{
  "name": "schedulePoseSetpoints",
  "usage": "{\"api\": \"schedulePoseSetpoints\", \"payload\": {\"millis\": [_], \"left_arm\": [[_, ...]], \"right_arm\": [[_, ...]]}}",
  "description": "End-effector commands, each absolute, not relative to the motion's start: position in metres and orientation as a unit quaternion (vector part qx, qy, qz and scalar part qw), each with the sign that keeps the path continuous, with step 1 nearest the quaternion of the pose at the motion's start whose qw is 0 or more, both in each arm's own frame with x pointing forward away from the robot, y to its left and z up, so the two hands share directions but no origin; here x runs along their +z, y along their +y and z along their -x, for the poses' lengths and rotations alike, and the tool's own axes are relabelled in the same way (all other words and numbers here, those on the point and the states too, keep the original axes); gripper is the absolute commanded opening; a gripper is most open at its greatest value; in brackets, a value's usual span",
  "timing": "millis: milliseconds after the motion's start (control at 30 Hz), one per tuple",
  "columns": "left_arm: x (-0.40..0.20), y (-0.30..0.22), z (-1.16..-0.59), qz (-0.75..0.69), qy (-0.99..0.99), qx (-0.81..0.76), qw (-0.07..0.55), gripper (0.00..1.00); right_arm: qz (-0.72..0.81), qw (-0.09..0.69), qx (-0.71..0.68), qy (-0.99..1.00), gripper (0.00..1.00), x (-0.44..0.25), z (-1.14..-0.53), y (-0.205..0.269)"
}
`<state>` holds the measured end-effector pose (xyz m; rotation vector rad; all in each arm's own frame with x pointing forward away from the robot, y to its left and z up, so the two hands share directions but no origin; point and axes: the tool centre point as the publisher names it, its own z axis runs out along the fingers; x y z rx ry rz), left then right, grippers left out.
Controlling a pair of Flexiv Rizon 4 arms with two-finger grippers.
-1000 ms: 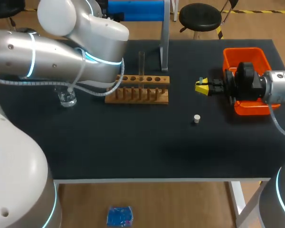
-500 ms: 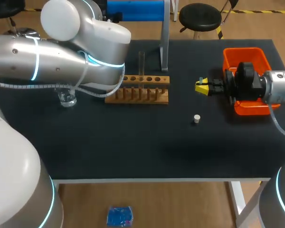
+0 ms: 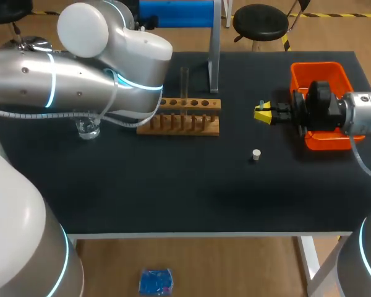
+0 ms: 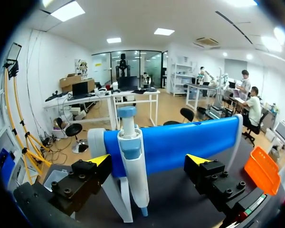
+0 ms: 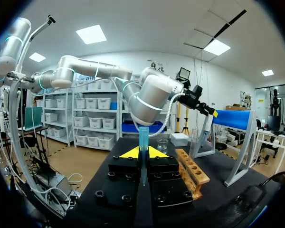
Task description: Invert the test tube, pick up the pipette, mount the tip to pipette, aspirate from beaker and dispense into the tube, eject the tip, return the pipette, and cap with the stopper.
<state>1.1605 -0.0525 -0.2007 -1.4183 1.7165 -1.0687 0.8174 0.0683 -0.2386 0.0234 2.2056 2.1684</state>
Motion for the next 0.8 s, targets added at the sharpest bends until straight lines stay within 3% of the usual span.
{"api": "schedulePoseSetpoints", "payload": {"millis": [33, 200, 233, 267, 333, 367, 800], "left_arm": [[-0.201, -0.053, -1.1647, 0.543, 0.654, -0.409, 0.333, 1.0], [-0.2, -0.0527, -1.1664, 0.541, 0.653, -0.409, 0.336, 1.0], [-0.2, -0.0528, -1.1667, 0.541, 0.654, -0.409, 0.336, 0.86], [-0.2001, -0.0528, -1.1669, 0.542, 0.653, -0.408, 0.336, 0.85], [-0.2004, -0.0527, -1.1673, 0.543, 0.653, -0.407, 0.336, 0.92], [-0.2006, -0.0525, -1.1674, 0.544, 0.652, -0.407, 0.336, 1.0], [-0.2001, -0.0497, -1.1689, 0.551, 0.646, -0.401, 0.345, 1.0]], "right_arm": [[-0.008, 0.026, 0.701, 0.713, 0.0, -0.2387, -0.8166, 0.0688], [-0.008, 0.026, 0.701, 0.713, 0.0, -0.2387, -0.8166, 0.0688], [-0.008, 0.026, 0.701, 0.713, 0.0, -0.2387, -0.8166, 0.0688], [-0.008, 0.026, 0.701, 0.713, 0.0, -0.2387, -0.8166, 0.0688], [-0.008, 0.026, 0.701, 0.713, 0.0, -0.2387, -0.8166, 0.0688], [-0.008, 0.026, 0.701, 0.713, 0.0, -0.2387, -0.8166, 0.0688], [-0.008, 0.026, 0.701, 0.713, 0.0, -0.2387, -0.8166, 0.0688]]}}
